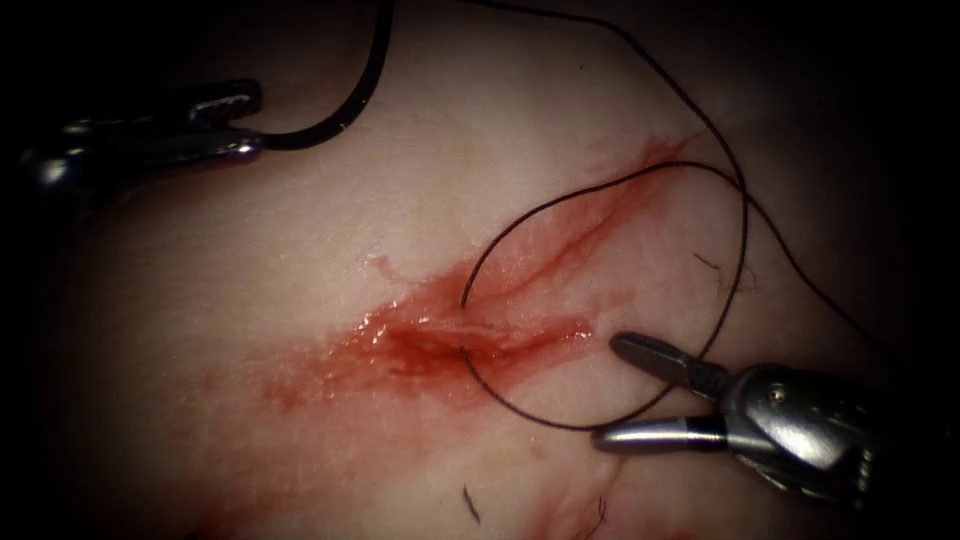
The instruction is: Wound Closure
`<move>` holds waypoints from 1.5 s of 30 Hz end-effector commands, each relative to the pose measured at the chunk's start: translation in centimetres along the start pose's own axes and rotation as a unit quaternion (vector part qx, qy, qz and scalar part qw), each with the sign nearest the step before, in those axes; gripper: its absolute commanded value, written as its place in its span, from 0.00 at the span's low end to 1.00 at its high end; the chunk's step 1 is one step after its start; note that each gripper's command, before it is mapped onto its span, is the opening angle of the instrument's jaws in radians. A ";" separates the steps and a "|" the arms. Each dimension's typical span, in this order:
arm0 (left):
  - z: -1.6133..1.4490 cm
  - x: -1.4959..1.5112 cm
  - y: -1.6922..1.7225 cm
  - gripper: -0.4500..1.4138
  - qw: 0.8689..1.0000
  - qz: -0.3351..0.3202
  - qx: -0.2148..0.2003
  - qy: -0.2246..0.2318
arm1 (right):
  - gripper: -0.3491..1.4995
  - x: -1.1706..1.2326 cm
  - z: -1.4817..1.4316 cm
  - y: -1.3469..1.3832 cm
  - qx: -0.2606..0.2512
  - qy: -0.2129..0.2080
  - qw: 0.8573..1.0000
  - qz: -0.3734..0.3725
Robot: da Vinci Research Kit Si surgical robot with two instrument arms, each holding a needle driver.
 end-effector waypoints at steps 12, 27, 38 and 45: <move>0.07 -0.07 0.00 0.00 1.000 0.002 0.002 0.000 | 0.59 0.23 0.50 -0.18 -0.065 0.015 0.997 0.026; 0.07 -0.07 0.00 0.00 1.000 0.002 0.002 0.000 | 0.52 0.12 0.79 -0.10 -0.086 -0.006 0.995 0.059; 0.08 -0.07 0.00 0.00 1.000 0.002 0.002 0.000 | 0.50 0.10 0.74 -0.17 -0.098 -0.061 0.990 0.076; 0.08 -0.07 0.00 0.00 1.000 0.002 0.003 0.000 | 0.24 0.13 0.73 -0.21 -0.102 -0.074 0.988 0.092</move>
